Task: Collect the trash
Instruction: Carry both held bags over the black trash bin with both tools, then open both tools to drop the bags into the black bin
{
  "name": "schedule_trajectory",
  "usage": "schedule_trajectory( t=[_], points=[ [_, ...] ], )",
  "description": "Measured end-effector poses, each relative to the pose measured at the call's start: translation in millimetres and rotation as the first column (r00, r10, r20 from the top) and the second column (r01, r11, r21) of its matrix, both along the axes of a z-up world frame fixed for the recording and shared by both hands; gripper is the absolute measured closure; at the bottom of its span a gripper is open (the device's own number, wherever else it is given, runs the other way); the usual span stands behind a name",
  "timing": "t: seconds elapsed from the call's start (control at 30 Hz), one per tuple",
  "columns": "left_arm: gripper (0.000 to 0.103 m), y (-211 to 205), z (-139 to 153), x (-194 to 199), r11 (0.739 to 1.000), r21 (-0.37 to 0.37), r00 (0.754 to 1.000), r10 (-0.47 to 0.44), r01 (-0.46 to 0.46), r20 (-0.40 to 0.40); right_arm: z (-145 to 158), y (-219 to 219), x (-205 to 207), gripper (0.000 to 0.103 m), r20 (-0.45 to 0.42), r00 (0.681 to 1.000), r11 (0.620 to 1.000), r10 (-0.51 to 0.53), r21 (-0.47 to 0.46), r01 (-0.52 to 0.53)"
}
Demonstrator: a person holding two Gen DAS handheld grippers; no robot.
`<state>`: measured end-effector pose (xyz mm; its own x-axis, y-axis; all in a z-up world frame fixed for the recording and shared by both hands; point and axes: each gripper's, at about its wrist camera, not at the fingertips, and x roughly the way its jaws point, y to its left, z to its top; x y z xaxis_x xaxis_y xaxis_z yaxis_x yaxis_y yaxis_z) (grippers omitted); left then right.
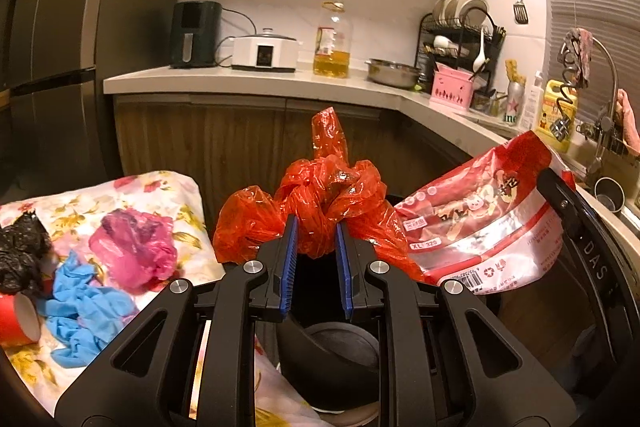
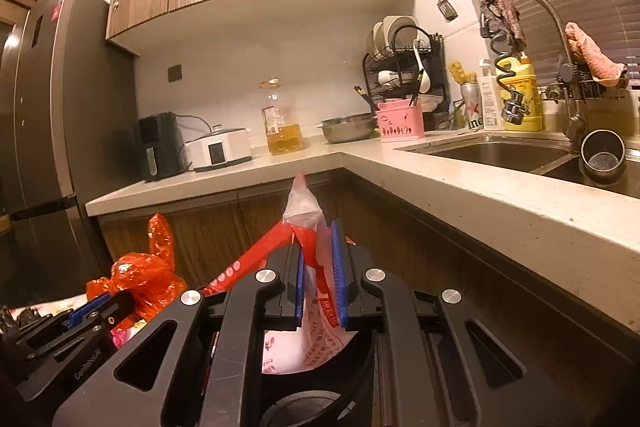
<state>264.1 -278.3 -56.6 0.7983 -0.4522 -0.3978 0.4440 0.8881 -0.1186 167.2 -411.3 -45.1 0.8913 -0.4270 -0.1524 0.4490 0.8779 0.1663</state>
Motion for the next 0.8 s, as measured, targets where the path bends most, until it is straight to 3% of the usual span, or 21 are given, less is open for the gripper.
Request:
schedule_trajectory(
  t=[0.3,0.43,0.47,0.53,0.67,0.8],
  points=[
    [0.082,-13,-8,6,0.999,-0.002,0.999,-0.05,0.05,-0.018,-9,-7,11,0.085,-0.017,0.998,0.999,0.054,0.0,-0.054],
    [0.077,-19,-12,7,0.997,0.008,0.996,-0.081,0.082,-0.026,-13,-9,15,0.072,-0.032,0.997,0.997,0.073,0.011,-0.072],
    [0.071,-19,-14,5,0.997,0.014,0.996,-0.081,0.082,-0.022,-13,-9,15,0.07,-0.034,0.997,0.997,0.075,0.012,-0.075],
    [0.058,-17,-15,4,0.997,0.011,0.997,-0.072,0.072,-0.019,-14,-10,14,0.054,-0.031,0.996,0.997,0.082,0.015,-0.081],
    [0.041,-9,-14,3,1.0,-0.005,0.999,-0.031,0.031,-0.015,-14,-10,12,0.049,-0.029,0.996,0.996,0.084,0.01,-0.084],
    [0.031,3,-13,1,1.0,-0.007,1.0,0.01,-0.01,-0.014,-14,-8,11,0.042,-0.033,0.995,0.996,0.094,0.014,-0.094]
  ],
)
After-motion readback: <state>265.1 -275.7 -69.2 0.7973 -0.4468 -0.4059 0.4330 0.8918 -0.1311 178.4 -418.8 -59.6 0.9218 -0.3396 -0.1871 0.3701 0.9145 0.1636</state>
